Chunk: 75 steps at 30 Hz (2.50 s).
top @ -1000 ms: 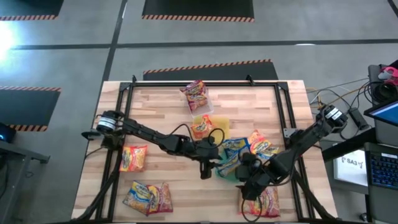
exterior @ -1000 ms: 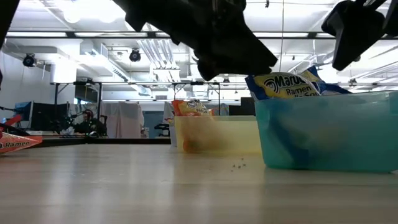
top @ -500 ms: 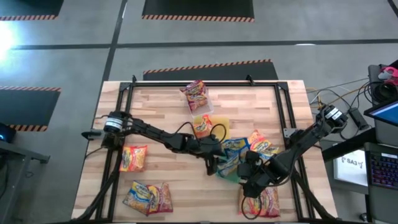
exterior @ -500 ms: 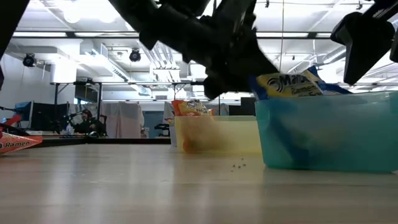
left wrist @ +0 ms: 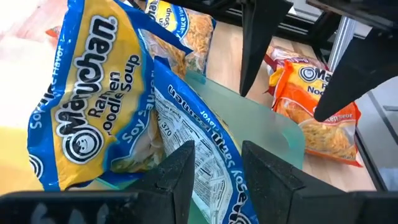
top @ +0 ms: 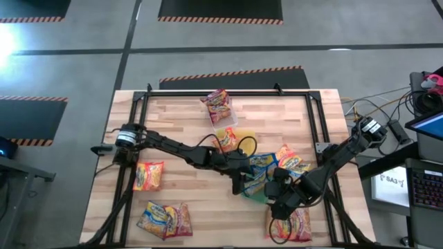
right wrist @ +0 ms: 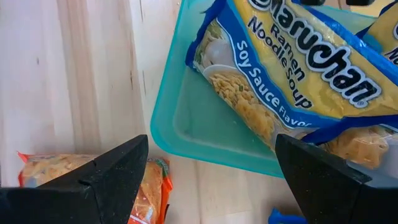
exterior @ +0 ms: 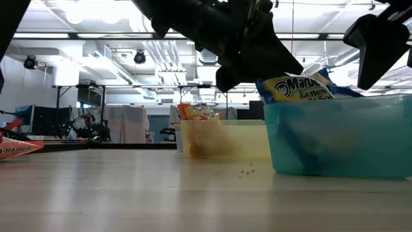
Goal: Sort Maruchan noodles
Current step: Put the blue noodle pack into the green bin
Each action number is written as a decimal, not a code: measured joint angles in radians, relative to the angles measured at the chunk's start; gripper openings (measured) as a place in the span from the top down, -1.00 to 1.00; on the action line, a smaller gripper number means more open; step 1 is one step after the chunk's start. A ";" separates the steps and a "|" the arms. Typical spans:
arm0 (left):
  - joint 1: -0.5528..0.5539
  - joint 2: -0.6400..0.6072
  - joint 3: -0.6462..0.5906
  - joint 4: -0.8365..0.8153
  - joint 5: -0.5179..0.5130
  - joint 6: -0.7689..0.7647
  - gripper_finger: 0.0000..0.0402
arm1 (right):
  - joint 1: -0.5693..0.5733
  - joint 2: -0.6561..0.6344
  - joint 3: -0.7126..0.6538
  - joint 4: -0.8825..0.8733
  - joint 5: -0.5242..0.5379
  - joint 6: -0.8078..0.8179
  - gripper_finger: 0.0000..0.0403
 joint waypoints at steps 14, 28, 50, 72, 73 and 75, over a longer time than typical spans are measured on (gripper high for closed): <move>-0.019 0.034 0.019 0.023 -0.007 -0.077 0.42 | 0.000 0.000 -0.051 0.005 0.003 0.020 -0.69; -0.022 0.128 0.185 -0.215 -0.006 0.037 0.58 | 0.002 0.000 -0.053 0.004 -0.004 0.021 -0.69; -0.097 0.130 0.217 -0.393 0.096 0.166 1.00 | 0.079 -0.141 -0.053 -0.026 -0.022 0.099 -0.69; -0.173 0.124 0.330 -0.461 -0.196 0.273 1.00 | 0.059 -0.066 -0.153 -0.039 0.023 0.099 -0.69; -0.170 0.124 0.330 -0.462 -0.210 0.292 1.00 | 0.059 -0.061 -0.154 -0.038 0.023 0.099 -0.69; -0.165 0.124 0.332 -0.462 -0.215 0.338 1.00 | 0.059 -0.052 -0.154 -0.036 0.024 0.098 -0.69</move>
